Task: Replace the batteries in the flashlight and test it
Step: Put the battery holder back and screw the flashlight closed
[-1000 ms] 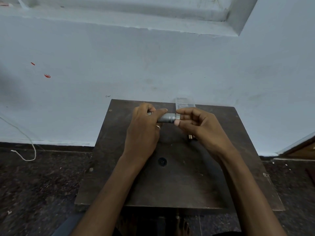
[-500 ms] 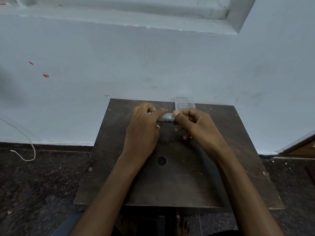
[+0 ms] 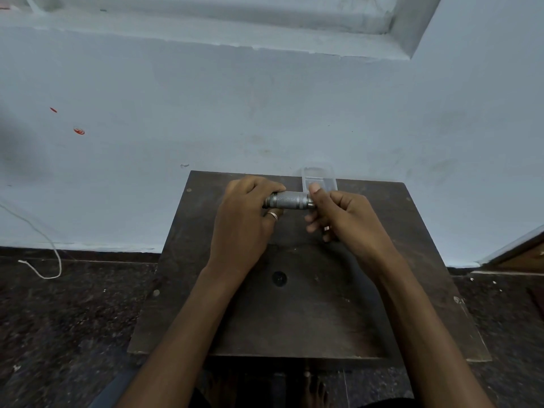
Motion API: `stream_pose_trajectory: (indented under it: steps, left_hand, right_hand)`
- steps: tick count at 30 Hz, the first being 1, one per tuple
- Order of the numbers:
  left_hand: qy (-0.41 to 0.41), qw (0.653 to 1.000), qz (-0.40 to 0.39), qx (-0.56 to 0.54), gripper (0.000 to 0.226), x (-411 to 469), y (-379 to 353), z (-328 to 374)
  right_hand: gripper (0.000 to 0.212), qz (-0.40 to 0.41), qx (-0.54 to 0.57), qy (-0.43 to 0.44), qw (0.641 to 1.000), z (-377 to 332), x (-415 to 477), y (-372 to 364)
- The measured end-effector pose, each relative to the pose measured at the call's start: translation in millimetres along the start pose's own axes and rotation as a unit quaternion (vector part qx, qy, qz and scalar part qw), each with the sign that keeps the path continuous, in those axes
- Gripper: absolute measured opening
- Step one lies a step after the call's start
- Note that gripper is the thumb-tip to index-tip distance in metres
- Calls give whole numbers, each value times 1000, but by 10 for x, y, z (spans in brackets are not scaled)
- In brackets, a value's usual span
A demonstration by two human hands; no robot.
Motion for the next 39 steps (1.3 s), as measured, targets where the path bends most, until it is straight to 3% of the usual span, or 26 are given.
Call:
stream_pose_trajectory:
  steps: [2, 6, 9, 12, 14, 16, 19, 22, 25, 28, 30, 32, 35, 37, 39]
  left_hand:
    - [-2, 1000, 0, 4, 30, 7, 8, -6]
    - [-1, 1000, 6, -1, 30, 18, 25, -7]
    - [-3, 1000, 14, 2, 30, 13, 31, 5]
    - [-5, 1000, 18, 10, 31, 14, 31, 3]
    - [-3, 1000, 18, 10, 32, 16, 25, 0]
    - [-1, 1000, 18, 9, 33, 17, 26, -7]
    - [-1, 1000, 17, 10, 34, 17, 24, -10]
    - [-1, 1000, 16, 6, 34, 18, 21, -8]
    - [-4, 1000, 17, 7, 34, 18, 19, -1]
    - [-3, 1000, 18, 7, 34, 18, 20, 3]
    - [-1, 1000, 18, 6, 34, 19, 25, -3]
    - [2, 1000, 18, 3, 35, 18, 30, -6]
    - [1, 1000, 14, 0, 35, 15, 32, -2]
    - [0, 1000, 12, 1, 35, 11, 31, 6]
    - [-3, 1000, 11, 6, 35, 11, 27, 14]
  right_hand:
    - [17, -8, 50, 19, 999, -33, 11, 46]
    - [31, -30, 103, 31, 994, -13, 20, 107]
    - [13, -28, 69, 27, 997, 12, 29, 96]
    - [41, -24, -19, 18, 999, 64, 30, 41]
    - [47, -17, -31, 12, 999, 74, 30, 12]
    - [40, -15, -26, 19, 999, 72, 35, 21]
    - [13, -45, 30, 48, 997, 33, 51, 54]
    - [31, -52, 56, 62, 995, 11, 52, 70]
    - [7, -54, 38, 49, 997, 0, 37, 31]
    - [39, -36, -20, 28, 999, 49, 31, -8]
    - [47, -29, -28, 18, 999, 52, 29, -31]
    - [42, -20, -15, 20, 999, 59, 34, -10]
    - [17, -28, 33, 51, 998, 21, 52, 52]
    - [27, -40, 55, 67, 995, -26, 49, 60]
    - [24, -39, 53, 75, 995, -23, 56, 77]
Point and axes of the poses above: each hand's wrist, its own x-axis towards the middle knuckle, its own y-axis out of the back of the hand, z = x × y, the point moved 8 cm from there along x, towards the middle knuckle, and after that the axes turned 11 degrees about y, right-handed, at the moved point
